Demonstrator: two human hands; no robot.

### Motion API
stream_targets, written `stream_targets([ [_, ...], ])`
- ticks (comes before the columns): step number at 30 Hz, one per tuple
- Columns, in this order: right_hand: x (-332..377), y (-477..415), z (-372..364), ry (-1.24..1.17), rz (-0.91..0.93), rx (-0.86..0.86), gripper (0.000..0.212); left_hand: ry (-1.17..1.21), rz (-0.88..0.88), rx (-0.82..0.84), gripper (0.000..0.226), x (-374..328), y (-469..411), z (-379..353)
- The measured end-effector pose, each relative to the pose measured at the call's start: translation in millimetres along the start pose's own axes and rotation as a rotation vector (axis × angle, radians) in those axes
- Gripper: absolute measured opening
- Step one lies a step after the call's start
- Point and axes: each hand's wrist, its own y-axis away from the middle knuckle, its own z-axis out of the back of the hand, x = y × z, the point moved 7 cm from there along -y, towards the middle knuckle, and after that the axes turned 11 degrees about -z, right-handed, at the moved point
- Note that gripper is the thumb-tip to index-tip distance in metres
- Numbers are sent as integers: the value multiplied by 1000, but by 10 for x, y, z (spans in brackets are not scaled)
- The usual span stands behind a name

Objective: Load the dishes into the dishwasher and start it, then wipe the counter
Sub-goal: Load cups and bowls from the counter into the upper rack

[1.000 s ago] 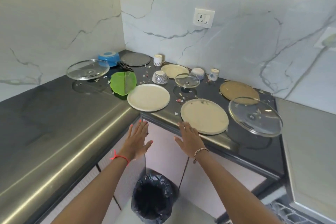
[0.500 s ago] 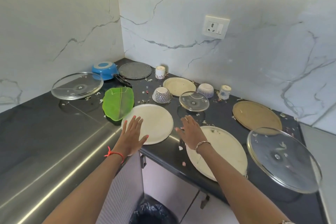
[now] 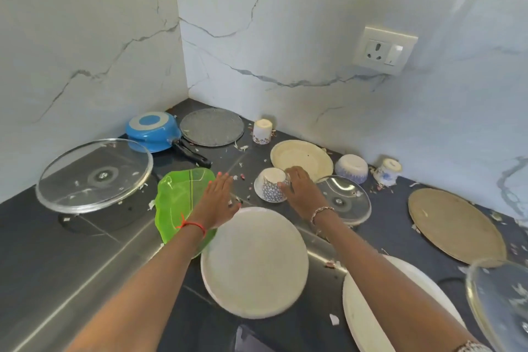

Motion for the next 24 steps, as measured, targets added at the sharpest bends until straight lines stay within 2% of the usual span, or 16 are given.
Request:
stream_targets([
  [7, 143, -800, -115, -7, 10, 25, 43, 26, 48, 147, 81, 418, -677, -51],
  [12, 175, -1327, -192, -17, 19, 62, 46, 30, 85, 223, 100, 697, -1033, -113],
  [16, 162, -1738, -253, -55, 18, 87, 46, -17, 93, 306, 108, 835, -1236, -181],
  [17, 158, -1831, -273, -64, 12, 94, 46, -23, 98, 338, 113, 858, -1262, -202],
  [21, 157, -2235, -354, -86, -9, 110, 50, -25, 108, 468, 157, 926, -1324, -345],
  [22, 162, -2317, -367, -92, -13, 111, 53, -32, 108, 487, 157, 944, -1337, -380],
  [24, 180, -2486, -418, -97, -26, 124, 59, -38, 123, 515, 141, 975, -1363, -435],
])
